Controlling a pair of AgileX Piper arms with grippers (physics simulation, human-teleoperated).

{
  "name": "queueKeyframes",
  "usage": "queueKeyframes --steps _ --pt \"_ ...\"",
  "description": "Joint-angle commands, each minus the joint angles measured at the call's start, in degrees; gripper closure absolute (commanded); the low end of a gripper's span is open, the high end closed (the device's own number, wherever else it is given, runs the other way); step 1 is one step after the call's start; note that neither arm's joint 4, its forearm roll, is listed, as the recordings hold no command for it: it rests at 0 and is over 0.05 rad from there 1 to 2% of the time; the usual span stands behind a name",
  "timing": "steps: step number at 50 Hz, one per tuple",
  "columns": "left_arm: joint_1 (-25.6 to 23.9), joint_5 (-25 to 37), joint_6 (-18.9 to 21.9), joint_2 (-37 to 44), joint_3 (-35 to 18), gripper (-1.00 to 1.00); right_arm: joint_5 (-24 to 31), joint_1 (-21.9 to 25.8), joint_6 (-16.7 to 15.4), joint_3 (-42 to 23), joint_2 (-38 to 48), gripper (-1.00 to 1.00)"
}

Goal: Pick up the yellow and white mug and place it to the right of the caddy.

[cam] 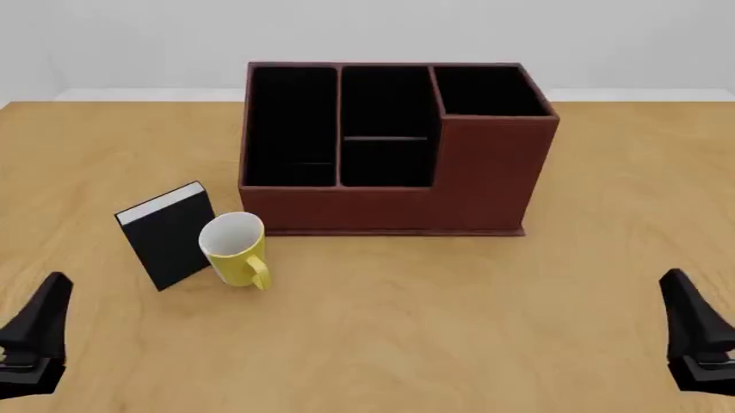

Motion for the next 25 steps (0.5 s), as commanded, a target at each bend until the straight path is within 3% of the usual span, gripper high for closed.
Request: queueKeyframes --steps 1,14,16,19,25 --pt "0.0 -0.2 0.0 0.3 -0.1 -1.0 1.5 -0.5 -0.1 0.2 -0.5 -1.0" --pt "0.0 -0.2 0.0 0.2 0.0 -1.0 1.1 1.1 -0.3 0.2 1.1 -1.0" --pt "0.0 0.1 0.0 0.0 -0.1 -1.0 -0.2 2.0 -0.2 0.2 3.1 -1.0" --pt "0.0 -0.1 0.1 0.1 0.0 -1.0 -6.8 3.0 0.1 0.2 13.0 -1.0" --pt "0.0 0.0 0.0 0.1 -0.1 -1.0 -11.7 6.3 0.9 0.2 20.0 -1.0"
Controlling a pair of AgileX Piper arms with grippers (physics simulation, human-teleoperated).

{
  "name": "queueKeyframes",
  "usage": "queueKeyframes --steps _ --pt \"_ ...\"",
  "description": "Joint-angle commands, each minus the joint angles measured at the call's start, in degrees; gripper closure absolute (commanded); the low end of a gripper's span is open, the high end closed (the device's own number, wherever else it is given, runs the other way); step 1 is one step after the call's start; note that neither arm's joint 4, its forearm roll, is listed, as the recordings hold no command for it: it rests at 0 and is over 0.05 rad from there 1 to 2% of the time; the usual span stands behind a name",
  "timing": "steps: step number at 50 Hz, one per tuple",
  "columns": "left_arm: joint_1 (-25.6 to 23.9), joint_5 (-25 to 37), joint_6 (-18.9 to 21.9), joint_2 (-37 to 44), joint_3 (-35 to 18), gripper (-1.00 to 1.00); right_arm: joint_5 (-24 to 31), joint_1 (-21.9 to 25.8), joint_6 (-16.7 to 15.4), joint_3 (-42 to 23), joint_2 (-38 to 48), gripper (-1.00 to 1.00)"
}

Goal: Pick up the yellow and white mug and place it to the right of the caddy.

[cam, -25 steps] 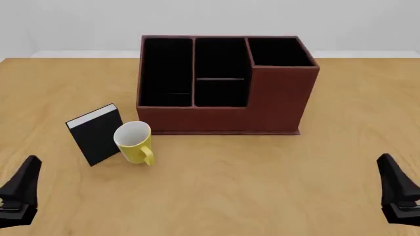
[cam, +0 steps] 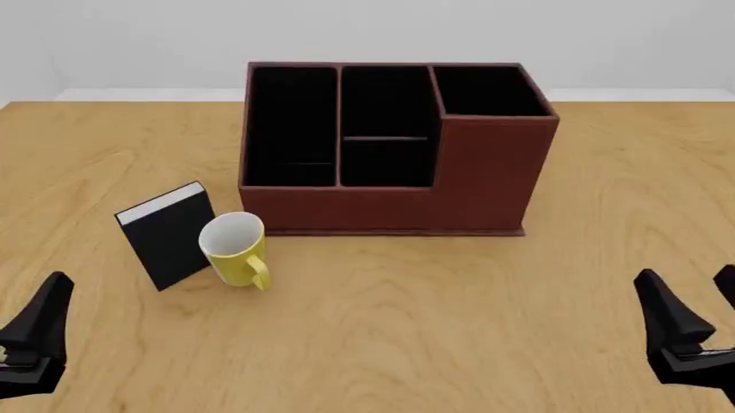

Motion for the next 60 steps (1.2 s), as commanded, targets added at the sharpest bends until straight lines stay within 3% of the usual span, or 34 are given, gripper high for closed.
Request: queueKeyframes --steps 1,10,28,60 --pt "0.0 0.0 0.0 0.0 0.0 -1.0 -8.6 4.4 0.5 0.0 12.5 -1.0" --pt "0.0 0.2 -0.1 -0.1 -0.1 -1.0 -12.4 8.2 0.2 0.0 16.7 -1.0" --pt "0.0 0.3 0.0 -0.2 -0.1 -1.0 -12.9 14.6 -0.7 -0.3 17.4 -1.0" --pt "0.0 0.4 0.0 -0.2 -0.2 -1.0 -29.9 22.5 -0.7 -0.8 37.7 -1.0"
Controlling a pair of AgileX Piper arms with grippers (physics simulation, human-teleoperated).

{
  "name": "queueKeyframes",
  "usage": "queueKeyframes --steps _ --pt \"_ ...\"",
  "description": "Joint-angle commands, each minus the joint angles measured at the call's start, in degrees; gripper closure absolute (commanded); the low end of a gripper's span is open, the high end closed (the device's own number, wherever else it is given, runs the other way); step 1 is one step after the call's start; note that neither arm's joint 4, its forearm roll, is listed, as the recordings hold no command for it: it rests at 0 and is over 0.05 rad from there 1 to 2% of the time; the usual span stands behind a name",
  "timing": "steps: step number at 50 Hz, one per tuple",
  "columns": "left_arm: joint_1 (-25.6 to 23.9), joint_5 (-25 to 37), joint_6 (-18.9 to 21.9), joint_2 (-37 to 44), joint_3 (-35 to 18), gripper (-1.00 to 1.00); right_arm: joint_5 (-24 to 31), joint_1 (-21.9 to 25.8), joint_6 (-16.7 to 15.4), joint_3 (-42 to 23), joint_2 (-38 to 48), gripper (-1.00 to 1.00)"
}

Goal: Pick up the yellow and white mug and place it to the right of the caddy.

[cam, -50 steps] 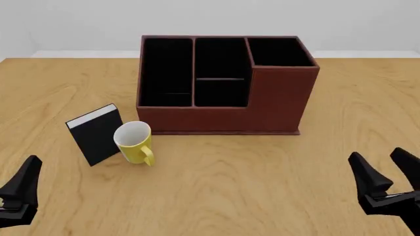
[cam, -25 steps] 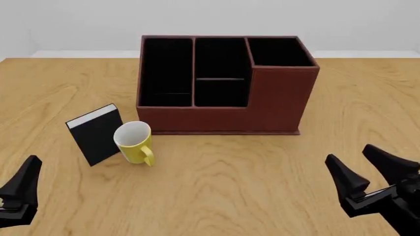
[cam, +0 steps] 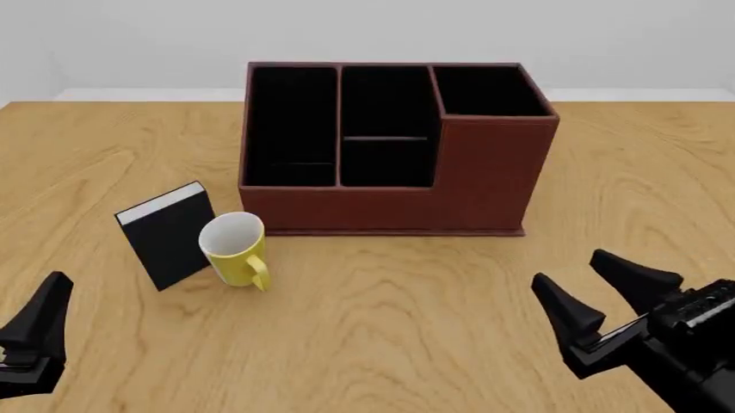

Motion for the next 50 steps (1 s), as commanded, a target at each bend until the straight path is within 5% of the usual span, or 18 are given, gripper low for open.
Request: queueKeyframes --steps 1,18,50 --pt "0.0 0.0 0.0 0.0 0.0 -1.0 -5.9 3.1 0.0 -0.5 7.0 -1.0" --pt "0.0 0.0 0.0 0.0 0.0 -1.0 -13.4 5.8 0.4 -1.5 17.2 -1.0" --pt "0.0 0.0 0.0 0.0 0.0 -1.0 -19.1 11.3 -0.2 -5.2 26.7 -1.0"
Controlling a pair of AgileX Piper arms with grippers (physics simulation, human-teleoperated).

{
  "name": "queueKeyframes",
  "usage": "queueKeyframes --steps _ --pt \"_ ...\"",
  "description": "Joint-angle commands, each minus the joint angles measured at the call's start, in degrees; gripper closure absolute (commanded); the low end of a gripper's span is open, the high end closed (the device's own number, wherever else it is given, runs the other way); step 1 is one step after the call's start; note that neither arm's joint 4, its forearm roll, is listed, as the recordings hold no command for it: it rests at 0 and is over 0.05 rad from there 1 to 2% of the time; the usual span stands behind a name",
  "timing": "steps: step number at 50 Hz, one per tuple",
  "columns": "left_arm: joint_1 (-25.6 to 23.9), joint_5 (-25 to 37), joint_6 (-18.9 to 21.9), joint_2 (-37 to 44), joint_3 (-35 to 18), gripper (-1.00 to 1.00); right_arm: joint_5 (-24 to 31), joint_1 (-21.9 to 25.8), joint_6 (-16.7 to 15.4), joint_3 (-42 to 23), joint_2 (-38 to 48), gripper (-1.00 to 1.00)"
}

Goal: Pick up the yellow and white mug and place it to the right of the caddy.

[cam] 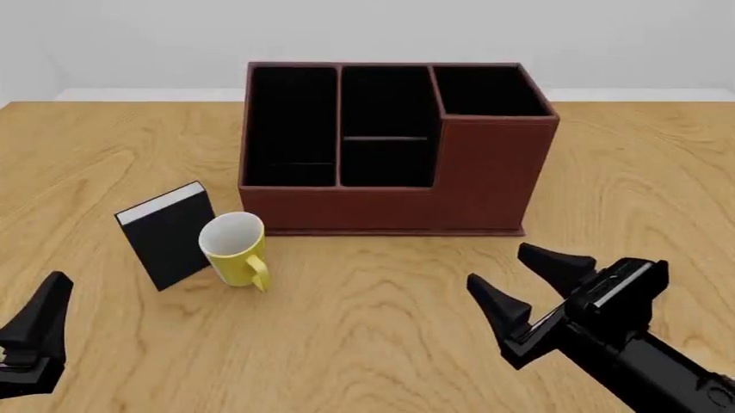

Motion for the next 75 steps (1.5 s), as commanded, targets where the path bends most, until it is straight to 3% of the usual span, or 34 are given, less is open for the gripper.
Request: queueKeyframes --steps 1,75 --pt "0.0 0.0 0.0 0.0 0.0 -1.0 -2.8 1.7 -0.1 -1.1 4.3 -1.0" --pt "0.0 -0.3 -0.2 0.3 0.0 -1.0 -7.9 10.5 -1.5 -13.5 23.8 -1.0"
